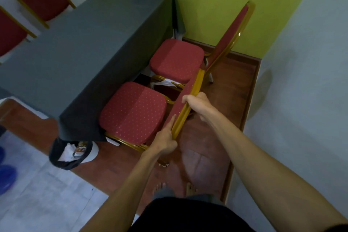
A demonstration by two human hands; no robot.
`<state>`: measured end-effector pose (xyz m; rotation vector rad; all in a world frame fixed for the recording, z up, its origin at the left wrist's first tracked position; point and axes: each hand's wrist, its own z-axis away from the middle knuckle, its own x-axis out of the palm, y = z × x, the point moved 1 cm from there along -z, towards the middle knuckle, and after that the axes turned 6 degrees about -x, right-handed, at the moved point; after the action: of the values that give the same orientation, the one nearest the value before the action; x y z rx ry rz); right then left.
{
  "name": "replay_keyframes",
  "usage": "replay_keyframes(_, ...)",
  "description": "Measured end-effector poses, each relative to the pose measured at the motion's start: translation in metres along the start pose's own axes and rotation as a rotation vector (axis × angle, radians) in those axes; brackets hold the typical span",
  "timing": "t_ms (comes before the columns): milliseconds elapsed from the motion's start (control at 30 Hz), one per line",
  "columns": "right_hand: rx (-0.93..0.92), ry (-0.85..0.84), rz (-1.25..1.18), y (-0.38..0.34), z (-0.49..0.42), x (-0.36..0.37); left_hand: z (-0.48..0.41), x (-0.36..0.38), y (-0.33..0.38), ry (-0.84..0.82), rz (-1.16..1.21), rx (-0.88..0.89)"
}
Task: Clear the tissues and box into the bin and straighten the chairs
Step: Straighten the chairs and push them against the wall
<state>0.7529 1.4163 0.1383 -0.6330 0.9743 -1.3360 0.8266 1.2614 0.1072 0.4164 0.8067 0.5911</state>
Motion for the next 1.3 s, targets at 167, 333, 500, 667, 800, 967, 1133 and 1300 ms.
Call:
replay_keyframes(167,0.085,0.162,-0.040,0.010,0.011,-0.006,0.011,0.008,0.000,-0.098,-0.020,0.037)
replay_keyframes(333,0.111,0.270,-0.068,0.021,0.020,-0.019,0.012,0.027,0.004,-0.166,0.038,0.055)
replay_keyframes(500,0.103,0.336,-0.082,0.028,0.021,-0.028,0.014,0.032,0.014,-0.232,0.034,0.032)
replay_keyframes(667,0.101,0.402,-0.034,0.041,0.019,-0.028,0.019,0.036,0.017,-0.261,0.042,0.001)
replay_keyframes(800,0.085,0.437,0.001,0.044,0.014,-0.028,0.018,0.033,0.021,-0.275,0.044,-0.012)
replay_keyframes(967,0.075,0.466,0.028,0.043,0.010,-0.032,0.015,0.032,0.029,-0.257,0.033,0.004)
replay_keyframes(1133,0.071,0.453,0.031,0.043,0.011,-0.033,0.013,0.035,0.026,-0.244,0.043,0.008)
replay_keyframes(1300,0.068,0.447,0.039,0.042,0.013,-0.033,0.012,0.036,0.024,-0.253,0.049,-0.001)
